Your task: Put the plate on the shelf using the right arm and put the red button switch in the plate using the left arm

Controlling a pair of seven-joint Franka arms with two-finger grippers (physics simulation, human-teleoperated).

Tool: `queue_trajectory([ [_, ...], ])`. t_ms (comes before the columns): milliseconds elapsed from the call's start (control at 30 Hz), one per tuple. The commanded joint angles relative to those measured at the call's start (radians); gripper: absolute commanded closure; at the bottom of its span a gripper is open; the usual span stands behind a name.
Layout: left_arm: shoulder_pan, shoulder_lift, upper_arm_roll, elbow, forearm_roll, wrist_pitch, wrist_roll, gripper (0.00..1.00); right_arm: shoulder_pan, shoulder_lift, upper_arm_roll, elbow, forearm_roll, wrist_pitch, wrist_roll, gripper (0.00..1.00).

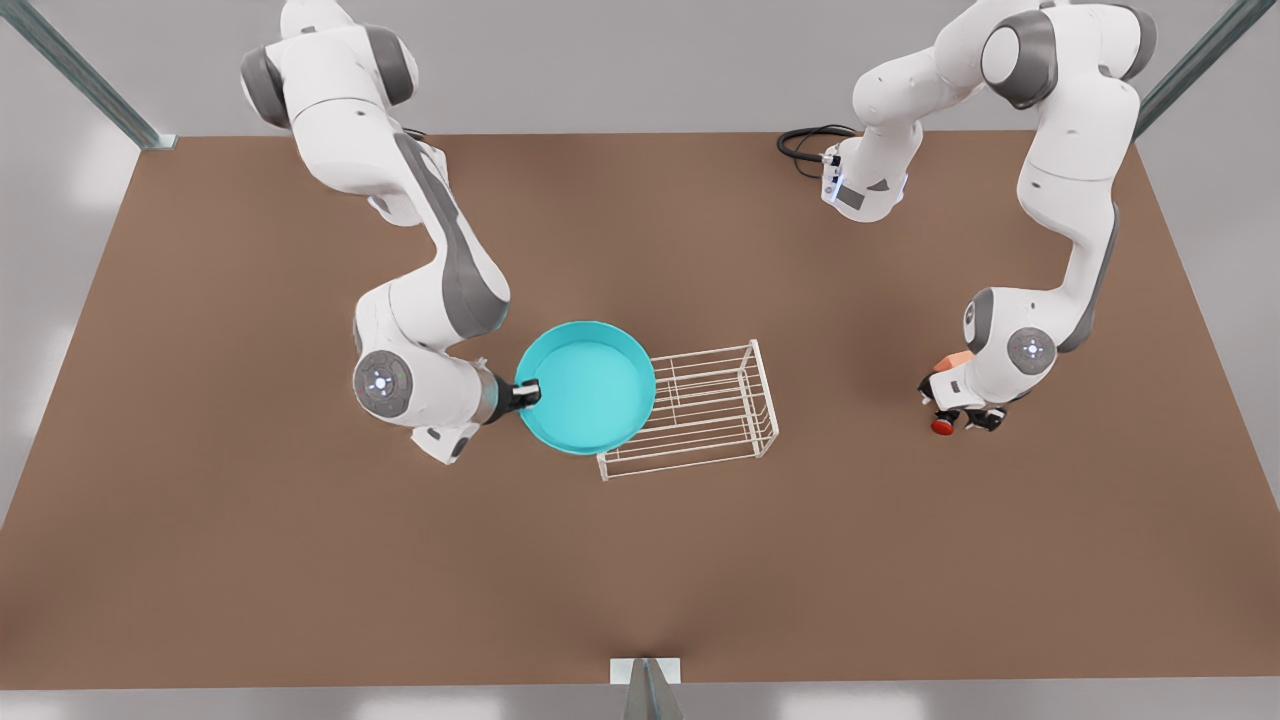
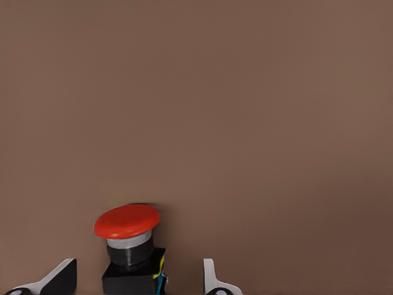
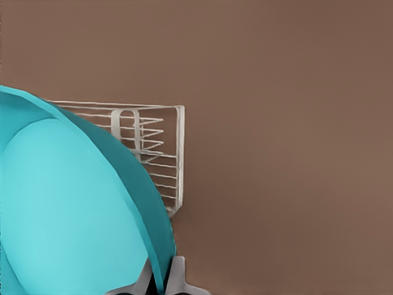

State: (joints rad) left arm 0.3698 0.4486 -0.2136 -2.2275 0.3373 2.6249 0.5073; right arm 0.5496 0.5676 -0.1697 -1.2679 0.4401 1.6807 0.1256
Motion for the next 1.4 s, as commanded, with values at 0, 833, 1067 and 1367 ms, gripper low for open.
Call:
queue_trajectory([
  [0,0.0,-0.001,0.0,-0.001,0.003,0.013,-0.018,0.0,0.032,0.011,-0.001,0.013,-0.003,0.031,0.664,0.77],
  [833,0.0,-0.005,0.016,-0.017,0.008,0.035,-0.018,0.39,0.178,-0.032,-0.177,0.071,-0.001,-0.041,0.671,0.0],
  [1067,0.0,-0.001,0.016,-0.017,0.008,0.038,-0.019,0.22,0.121,-0.104,-0.479,0.07,-0.195,-0.314,-0.043,0.0],
  [1367,0.0,-0.007,0.02,-0.032,0.022,0.061,-0.019,0.43,0.105,-0.127,-0.513,0.07,-0.15,-0.296,-0.053,0.0],
])
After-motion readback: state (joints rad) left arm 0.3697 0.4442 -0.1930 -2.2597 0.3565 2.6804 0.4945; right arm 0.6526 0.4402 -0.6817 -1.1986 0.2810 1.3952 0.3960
